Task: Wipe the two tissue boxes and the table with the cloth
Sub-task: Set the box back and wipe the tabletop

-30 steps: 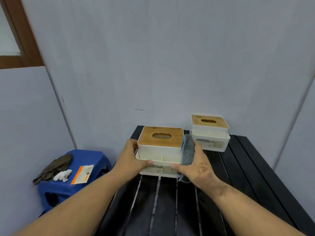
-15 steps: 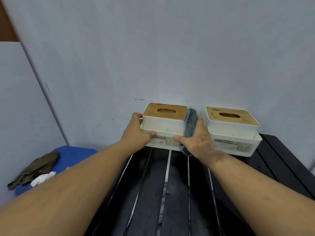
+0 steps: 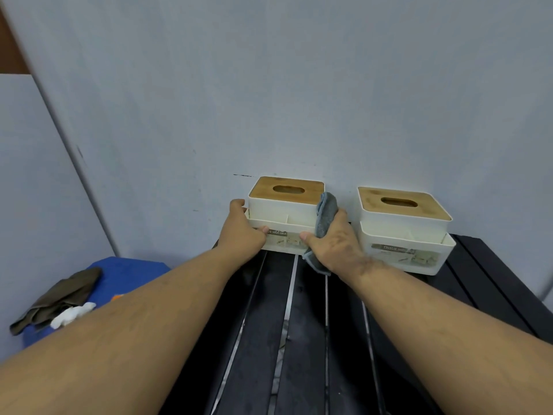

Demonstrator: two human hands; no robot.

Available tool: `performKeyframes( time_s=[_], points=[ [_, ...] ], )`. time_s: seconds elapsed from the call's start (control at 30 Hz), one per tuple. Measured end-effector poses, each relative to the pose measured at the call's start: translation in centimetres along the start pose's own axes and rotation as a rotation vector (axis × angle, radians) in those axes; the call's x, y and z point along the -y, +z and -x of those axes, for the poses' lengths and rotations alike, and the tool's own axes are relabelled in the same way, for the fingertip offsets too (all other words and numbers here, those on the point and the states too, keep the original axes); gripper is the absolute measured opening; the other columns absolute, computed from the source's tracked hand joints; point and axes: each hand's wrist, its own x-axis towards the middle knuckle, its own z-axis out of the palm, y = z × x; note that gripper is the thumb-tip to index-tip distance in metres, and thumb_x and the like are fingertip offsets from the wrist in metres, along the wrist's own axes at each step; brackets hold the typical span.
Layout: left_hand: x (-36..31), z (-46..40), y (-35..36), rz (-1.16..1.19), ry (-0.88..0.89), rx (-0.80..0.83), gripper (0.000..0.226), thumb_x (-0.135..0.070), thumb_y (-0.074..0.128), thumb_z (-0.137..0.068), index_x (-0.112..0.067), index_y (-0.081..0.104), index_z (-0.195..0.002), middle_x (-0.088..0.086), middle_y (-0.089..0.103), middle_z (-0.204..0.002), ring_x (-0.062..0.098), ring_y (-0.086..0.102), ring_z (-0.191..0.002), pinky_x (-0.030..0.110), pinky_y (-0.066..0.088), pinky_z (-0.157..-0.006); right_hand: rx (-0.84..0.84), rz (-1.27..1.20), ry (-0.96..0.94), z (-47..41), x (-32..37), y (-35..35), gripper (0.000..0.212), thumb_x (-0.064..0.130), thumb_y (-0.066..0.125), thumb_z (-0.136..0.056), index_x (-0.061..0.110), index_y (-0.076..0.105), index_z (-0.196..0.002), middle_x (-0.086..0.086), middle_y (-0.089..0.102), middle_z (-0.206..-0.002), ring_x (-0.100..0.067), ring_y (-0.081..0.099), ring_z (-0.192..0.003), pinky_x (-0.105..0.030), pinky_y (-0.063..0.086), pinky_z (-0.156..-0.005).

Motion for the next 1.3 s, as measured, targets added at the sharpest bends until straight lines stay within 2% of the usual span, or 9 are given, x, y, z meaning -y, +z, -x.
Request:
performKeyframes(
  time_s=[0.23, 0.4, 0.57, 0.7, 0.77, 0.83, 0.93, 1.03, 1.3],
  points=[
    [-1.8, 5.3, -0.9, 0.002, 0.027, -0.041, 0.057, -0.015, 0.073, -0.089, -0.012, 0.039, -0.136, 0.005, 0.049, -0.134, 0.019, 0.054, -0.121, 0.029, 0.048, -0.095, 0.113, -0.172, 0.042, 6.7, -0.5, -3.5, 0.086, 0.021, 0.086, -0.077, 0.022, 0.034, -0.146, 0.0, 0.052, -0.13, -0.02, 0.055, -0.118, -0.036, 0.048, -0.104],
    [-1.8, 15.2, -3.6, -0.215, 0.2, 0.152, 0.045, -0.028, 0.07, -0.092, -0.021, 0.052, -0.133, -0.007, 0.053, -0.131, 0.01, 0.053, -0.12, 0.026, 0.044, -0.102, 0.241, -0.364, 0.211, 14.6, -1.7, -13.6, 0.066, 0.001, 0.085, -0.072, 0.033, 0.061, -0.124, -0.012, 0.07, -0.113, -0.028, 0.075, -0.09, -0.035, 0.062, -0.072],
    [-0.2, 23.5, -9.1, -0.406, 0.308, 0.245, 0.023, -0.032, 0.071, -0.091, -0.028, 0.063, -0.113, -0.015, 0.061, -0.113, 0.004, 0.057, -0.107, 0.024, 0.047, -0.093, 0.137, -0.105, 0.255, 24.1, -4.1, -24.9, 0.058, 0.031, 0.086, -0.068, 0.036, 0.062, -0.121, -0.006, 0.069, -0.104, -0.021, 0.072, -0.078, -0.027, 0.056, -0.065],
    [1.7, 28.4, -12.7, -0.563, 0.291, 0.23, 0.02, -0.037, 0.07, -0.09, -0.028, 0.066, -0.107, -0.013, 0.065, -0.108, 0.013, 0.061, -0.104, 0.033, 0.05, -0.089, 0.029, 0.079, 0.271, 32.2, -7.2, -28.7, 0.036, 0.058, 0.062, -0.087, 0.041, 0.06, -0.119, -0.005, 0.062, -0.114, -0.02, 0.062, -0.078, -0.018, 0.049, -0.059],
    [2.7, 30.2, -14.0, -0.634, 0.302, 0.236, 0.022, -0.045, 0.065, -0.089, -0.03, 0.069, -0.104, -0.014, 0.068, -0.114, 0.014, 0.062, -0.111, 0.033, 0.05, -0.088, 0.091, 0.446, 0.235, 34.3, -10.8, -28.2, 0.06, 0.087, 0.044, -0.075, 0.05, 0.057, -0.12, -0.001, 0.056, -0.114, -0.019, 0.057, -0.093, -0.027, 0.046, -0.079],
    [3.6, 31.5, -15.2, -0.671, 0.296, 0.213, 0.04, -0.057, 0.05, -0.086, -0.033, 0.071, -0.111, -0.016, 0.068, -0.124, 0.014, 0.061, -0.12, 0.035, 0.05, -0.091, 0.086, 0.707, 0.205, 35.0, -14.8, -26.8, 0.057, 0.074, 0.052, -0.083, 0.045, 0.058, -0.131, -0.001, 0.053, -0.12, -0.027, 0.056, -0.102, -0.037, 0.047, -0.091],
    [5.1, 32.3, -15.5, -0.656, 0.284, 0.224, 0.063, -0.066, 0.034, -0.082, -0.035, 0.067, -0.126, -0.014, 0.06, -0.14, 0.021, 0.051, -0.137, 0.047, 0.047, -0.104, -0.142, 0.812, 0.134, 36.2, -15.4, -23.5, 0.041, 0.036, 0.063, -0.092, 0.033, 0.062, -0.133, -0.007, 0.054, -0.119, -0.037, 0.055, -0.093, -0.044, 0.051, -0.082],
    [5.3, 32.6, -15.1, -0.632, 0.261, 0.221, 0.057, -0.06, 0.035, -0.088, -0.033, 0.064, -0.129, -0.013, 0.057, -0.145, 0.024, 0.044, -0.143, 0.051, 0.04, -0.111, -0.254, 0.769, 0.049, 37.3, -10.6, -18.2, 0.031, 0.027, 0.062, -0.091, 0.039, 0.062, -0.12, -0.005, 0.054, -0.106, -0.032, 0.052, -0.085, -0.039, 0.048, -0.067],
    [6.1, 32.2, -15.0, -0.544, 0.234, 0.179, 0.033, -0.018, 0.061, -0.097, -0.026, 0.065, -0.128, -0.004, 0.065, -0.136, 0.027, 0.05, -0.138, 0.051, 0.041, -0.11, 0.32, 0.543, -0.528, 39.7, 2.9, -2.2, 0.039, 0.026, 0.048, -0.099, 0.044, 0.046, -0.133, -0.003, 0.049, -0.125, -0.032, 0.045, -0.101, -0.046, 0.043, -0.083]
  ],
)
